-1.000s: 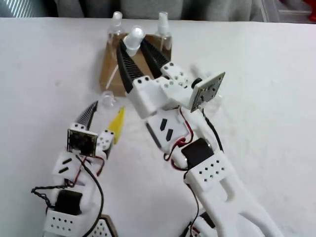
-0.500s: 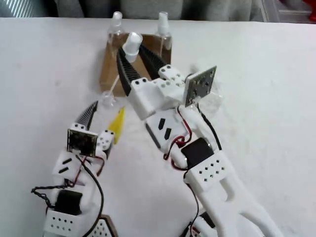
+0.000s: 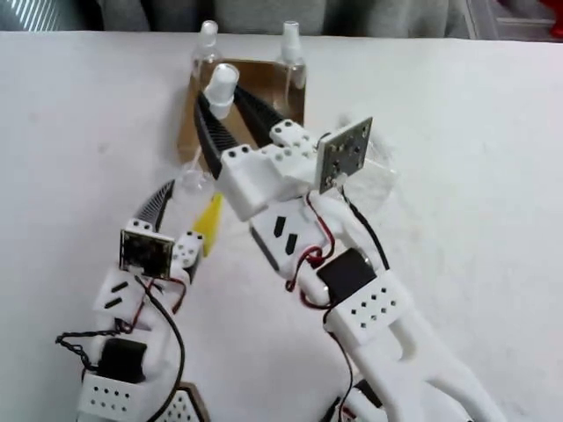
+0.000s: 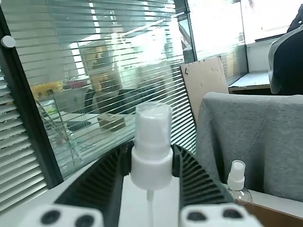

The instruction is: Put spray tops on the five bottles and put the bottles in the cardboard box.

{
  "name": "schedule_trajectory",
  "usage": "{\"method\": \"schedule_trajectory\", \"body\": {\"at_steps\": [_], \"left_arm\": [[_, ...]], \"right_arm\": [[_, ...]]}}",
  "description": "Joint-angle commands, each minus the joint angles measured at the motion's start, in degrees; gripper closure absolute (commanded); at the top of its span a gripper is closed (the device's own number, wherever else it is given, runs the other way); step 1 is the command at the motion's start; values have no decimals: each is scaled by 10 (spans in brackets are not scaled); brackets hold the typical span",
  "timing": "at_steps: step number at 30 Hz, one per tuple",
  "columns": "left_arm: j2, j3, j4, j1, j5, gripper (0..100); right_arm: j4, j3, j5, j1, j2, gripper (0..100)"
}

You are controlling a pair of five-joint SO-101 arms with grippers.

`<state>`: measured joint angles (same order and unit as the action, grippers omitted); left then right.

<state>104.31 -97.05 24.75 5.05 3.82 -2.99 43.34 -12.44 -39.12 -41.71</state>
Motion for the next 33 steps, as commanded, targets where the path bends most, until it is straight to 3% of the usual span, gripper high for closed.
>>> {"method": "schedule_trajectory", "body": {"at_steps": [1, 33], "left_arm": [[6, 1, -1, 7, 1, 868], [6, 1, 8, 7, 1, 868]], "right_arm": [[4, -16, 5, -16, -2, 971], [0, 131, 5, -68, -2, 971]]}}
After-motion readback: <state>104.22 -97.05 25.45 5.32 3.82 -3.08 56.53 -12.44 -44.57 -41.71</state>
